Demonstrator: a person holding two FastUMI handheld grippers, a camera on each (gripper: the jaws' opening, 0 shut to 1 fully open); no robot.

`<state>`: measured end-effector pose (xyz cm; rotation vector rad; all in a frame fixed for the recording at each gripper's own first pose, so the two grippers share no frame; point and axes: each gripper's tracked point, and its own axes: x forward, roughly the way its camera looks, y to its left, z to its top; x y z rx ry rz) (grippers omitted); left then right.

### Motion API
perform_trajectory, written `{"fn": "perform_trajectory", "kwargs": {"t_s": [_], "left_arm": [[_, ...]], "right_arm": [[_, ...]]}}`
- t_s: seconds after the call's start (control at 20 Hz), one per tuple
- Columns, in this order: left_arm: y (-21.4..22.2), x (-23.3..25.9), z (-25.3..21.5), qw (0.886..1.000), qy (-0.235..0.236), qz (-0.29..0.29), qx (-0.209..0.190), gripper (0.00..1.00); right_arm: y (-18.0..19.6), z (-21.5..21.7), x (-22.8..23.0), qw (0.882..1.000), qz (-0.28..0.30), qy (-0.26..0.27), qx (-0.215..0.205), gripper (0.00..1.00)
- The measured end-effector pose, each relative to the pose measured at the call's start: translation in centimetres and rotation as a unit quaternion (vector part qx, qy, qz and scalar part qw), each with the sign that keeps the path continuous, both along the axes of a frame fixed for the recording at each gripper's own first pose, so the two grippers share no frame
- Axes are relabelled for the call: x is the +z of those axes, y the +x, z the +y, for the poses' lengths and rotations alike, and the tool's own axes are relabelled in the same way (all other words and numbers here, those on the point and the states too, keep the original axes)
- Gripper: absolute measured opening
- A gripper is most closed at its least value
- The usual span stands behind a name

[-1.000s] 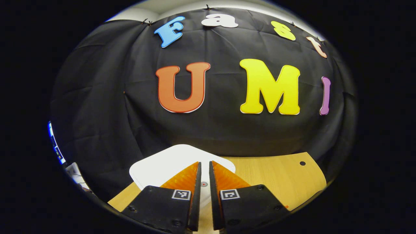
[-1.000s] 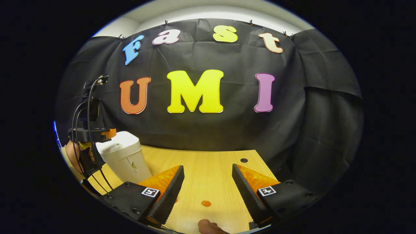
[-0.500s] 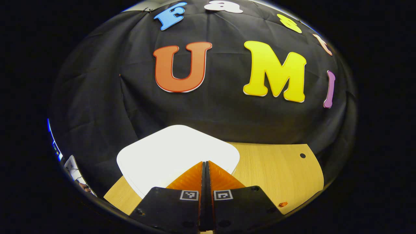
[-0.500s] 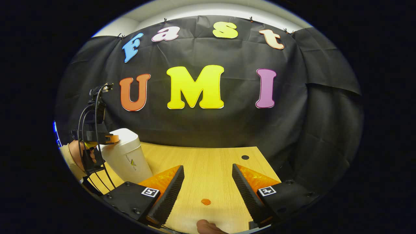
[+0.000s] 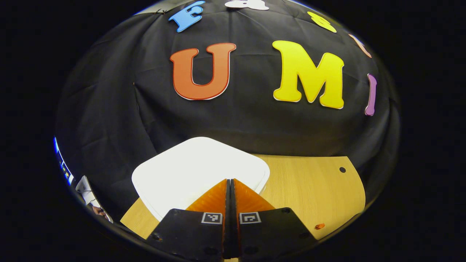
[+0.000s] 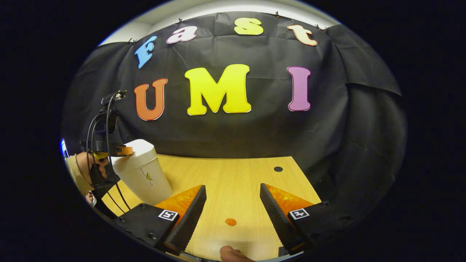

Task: Press the lid of the desktop garbage bin to open it, pick up the crumpled paper on the desktop and throw it into the bin, then pick up the pop can on the desktop and drop it into the bin, and finally close the garbage bin lid.

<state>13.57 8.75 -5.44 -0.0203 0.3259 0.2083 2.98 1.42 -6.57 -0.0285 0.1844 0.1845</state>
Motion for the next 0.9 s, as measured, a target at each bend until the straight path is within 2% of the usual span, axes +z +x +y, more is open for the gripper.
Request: {"fn": "perform_trajectory", "kwargs": {"t_s": [0.1, 0.2, 0.35, 0.6, 0.7, 0.75, 0.85, 0.9], "left_arm": [[-0.3, 0.3, -0.4, 1.0, -0.002, 0.007, 0.01, 0.03], [-0.8, 2.8, -1.2, 1.0, 0.003, -0.022, 0.014, 0.03], [-1.7, 7.4, -2.4, 0.997, 0.036, -0.073, 0.015, 0.03], [-4.2, 9.2, -4.4, 0.996, 0.029, -0.079, 0.044, 0.04], [-5.4, 9.0, -5.5, 0.995, 0.009, -0.083, 0.052, 0.1], [-5.9, 8.7, -6.0, 0.995, 0.0, -0.085, 0.055, 0.24], [-7.4, 7.0, -6.5, 0.995, -0.009, -0.064, 0.069, 0.37], [-8.1, 6.2, -7.0, 0.996, -0.012, -0.056, 0.067, 0.41]], "right_arm": [[0.4, -0.6, -0.2, 1.0, 0.007, 0.008, 0.004, 0.94], [0.9, -1.1, -0.4, 1.0, 0.01, 0.016, 0.012, 0.93], [1.9, -2.0, -0.1, 1.0, -0.01, -0.003, 0.024, 0.94], [3.6, -3.2, -0.7, 0.998, -0.006, -0.01, 0.061, 0.94], [4.2, -3.9, -1.4, 0.997, 0.001, -0.012, 0.07, 0.94], [4.4, -4.2, -2.1, 0.997, 0.01, -0.017, 0.075, 0.94], [4.8, -4.8, -3.3, 0.997, 0.021, -0.021, 0.076, 0.94], [4.9, -4.7, -3.6, 0.996, 0.022, -0.021, 0.079, 0.95]]}}
